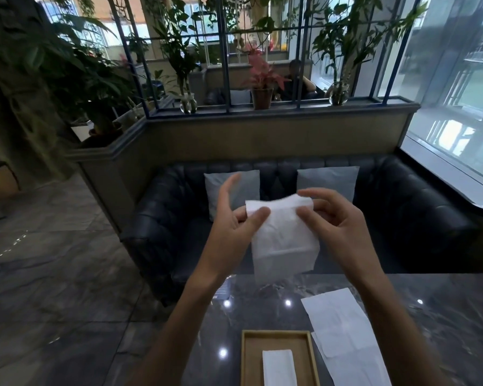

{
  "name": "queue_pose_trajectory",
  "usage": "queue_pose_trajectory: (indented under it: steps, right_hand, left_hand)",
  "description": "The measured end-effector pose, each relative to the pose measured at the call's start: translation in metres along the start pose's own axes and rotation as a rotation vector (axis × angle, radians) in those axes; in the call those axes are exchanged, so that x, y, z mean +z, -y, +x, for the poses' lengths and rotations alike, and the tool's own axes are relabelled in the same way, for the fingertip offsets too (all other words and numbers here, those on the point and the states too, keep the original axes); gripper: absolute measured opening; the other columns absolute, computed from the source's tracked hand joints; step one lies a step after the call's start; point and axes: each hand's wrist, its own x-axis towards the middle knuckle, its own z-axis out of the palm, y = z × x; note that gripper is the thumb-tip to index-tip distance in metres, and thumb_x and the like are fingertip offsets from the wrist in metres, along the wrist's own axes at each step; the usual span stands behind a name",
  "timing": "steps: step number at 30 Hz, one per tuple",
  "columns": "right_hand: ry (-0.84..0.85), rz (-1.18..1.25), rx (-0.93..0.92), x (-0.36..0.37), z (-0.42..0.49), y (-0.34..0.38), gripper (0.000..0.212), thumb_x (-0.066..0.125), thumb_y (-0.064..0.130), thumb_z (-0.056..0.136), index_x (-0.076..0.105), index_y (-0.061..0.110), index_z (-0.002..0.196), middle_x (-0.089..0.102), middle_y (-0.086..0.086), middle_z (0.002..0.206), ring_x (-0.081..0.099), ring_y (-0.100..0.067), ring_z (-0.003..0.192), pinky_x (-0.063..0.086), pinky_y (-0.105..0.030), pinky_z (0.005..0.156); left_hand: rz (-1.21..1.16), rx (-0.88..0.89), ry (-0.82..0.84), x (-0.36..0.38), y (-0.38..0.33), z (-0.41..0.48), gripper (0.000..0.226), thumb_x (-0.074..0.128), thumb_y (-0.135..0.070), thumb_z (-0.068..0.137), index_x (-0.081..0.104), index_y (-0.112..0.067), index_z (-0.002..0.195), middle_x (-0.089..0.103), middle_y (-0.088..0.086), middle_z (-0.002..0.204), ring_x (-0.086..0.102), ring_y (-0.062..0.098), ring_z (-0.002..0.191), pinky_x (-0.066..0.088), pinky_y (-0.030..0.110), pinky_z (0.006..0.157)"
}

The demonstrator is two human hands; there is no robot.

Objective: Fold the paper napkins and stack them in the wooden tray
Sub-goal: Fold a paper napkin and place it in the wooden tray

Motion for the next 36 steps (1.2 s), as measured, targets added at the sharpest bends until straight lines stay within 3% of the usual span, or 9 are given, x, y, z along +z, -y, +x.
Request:
queue_pose_trajectory:
  steps: [4,8,10,13,16,19,24,31,36]
  right_hand:
    - [0.012,-0.077,0.003,-0.005,0.0,0.002,0.022,0.073,0.015,0.088,0.074,0.025,0.107,0.07,0.015,0.104,0.067,0.004,0.094,0.054,-0.013,0.074]
    - [0.018,-0.305,-0.062,-0.011,0.002,0.004,0.016,0.073,0.019,0.088,0.072,0.031,0.099,0.066,0.019,0.099,0.062,0.001,0.092,0.053,-0.014,0.075]
    - [0.018,-0.362,-0.095,-0.012,0.004,0.004,0.012,0.07,0.023,0.089,0.068,0.034,0.092,0.058,0.018,0.107,0.057,0.0,0.101,0.05,-0.015,0.08]
    - [0.044,-0.3,-0.114,-0.017,0.008,0.005,0.008,0.067,0.028,0.091,0.062,0.03,0.097,0.06,0.016,0.109,0.059,-0.01,0.11,0.052,-0.027,0.087]
    - [0.214,-0.006,-0.019,-0.02,0.005,0.009,0.04,0.064,0.03,0.091,0.049,0.035,0.127,0.069,0.002,0.1,0.069,-0.022,0.092,0.059,-0.033,0.076]
    - [0.327,0.086,0.05,-0.021,-0.005,0.003,0.066,0.068,0.02,0.088,0.036,0.044,0.141,0.07,-0.006,0.11,0.072,-0.022,0.098,0.062,-0.034,0.075]
    - [0.293,-0.027,0.074,-0.016,-0.015,-0.005,0.036,0.072,0.03,0.079,0.067,0.029,0.115,0.063,0.011,0.121,0.064,-0.004,0.11,0.059,-0.025,0.083]
    - [0.272,-0.241,0.04,-0.006,-0.016,-0.007,0.03,0.072,0.013,0.088,0.066,0.03,0.112,0.063,0.012,0.119,0.062,-0.007,0.106,0.054,-0.016,0.08]
    - [0.175,-0.215,0.041,-0.008,-0.01,-0.008,0.015,0.067,0.017,0.093,0.069,0.029,0.101,0.062,0.011,0.113,0.061,-0.007,0.104,0.054,-0.018,0.079]
  left_hand:
    - [0.261,0.115,-0.032,-0.003,0.002,0.002,0.03,0.071,-0.004,0.089,0.062,-0.012,0.117,0.073,0.005,0.108,0.073,0.015,0.096,0.062,0.036,0.082]
    - [0.584,0.262,-0.167,-0.001,-0.001,0.006,0.005,0.07,-0.015,0.091,0.071,-0.018,0.095,0.069,-0.008,0.094,0.067,0.005,0.086,0.055,0.017,0.077]
    - [0.641,0.279,-0.187,0.001,-0.004,0.006,0.008,0.068,-0.018,0.091,0.068,-0.026,0.088,0.057,-0.009,0.098,0.06,0.005,0.086,0.048,0.01,0.076]
    - [0.547,0.233,-0.124,0.003,-0.01,0.008,0.015,0.063,-0.019,0.095,0.06,-0.03,0.085,0.053,-0.007,0.098,0.056,0.005,0.085,0.047,0.013,0.073]
    - [0.391,0.184,-0.042,0.009,-0.015,0.009,0.009,0.055,-0.017,0.1,0.058,-0.015,0.092,0.057,-0.006,0.083,0.053,0.001,0.071,0.044,0.014,0.063]
    - [0.301,0.133,-0.083,0.011,-0.011,0.011,0.009,0.052,-0.019,0.102,0.055,-0.01,0.1,0.062,0.003,0.084,0.057,0.006,0.073,0.047,0.02,0.063]
    - [0.12,-0.031,-0.101,0.004,0.001,0.01,0.012,0.053,-0.023,0.102,0.05,-0.024,0.113,0.057,0.016,0.084,0.055,0.024,0.075,0.046,0.042,0.07]
    - [0.038,-0.261,-0.105,-0.007,0.005,0.002,0.016,0.05,-0.025,0.103,0.053,-0.024,0.118,0.06,0.007,0.088,0.057,0.016,0.073,0.048,0.031,0.061]
    - [0.178,-0.194,0.089,-0.012,0.011,-0.004,0.026,0.051,-0.057,0.092,0.061,-0.037,0.107,0.058,-0.002,0.113,0.062,0.013,0.104,0.057,0.034,0.088]
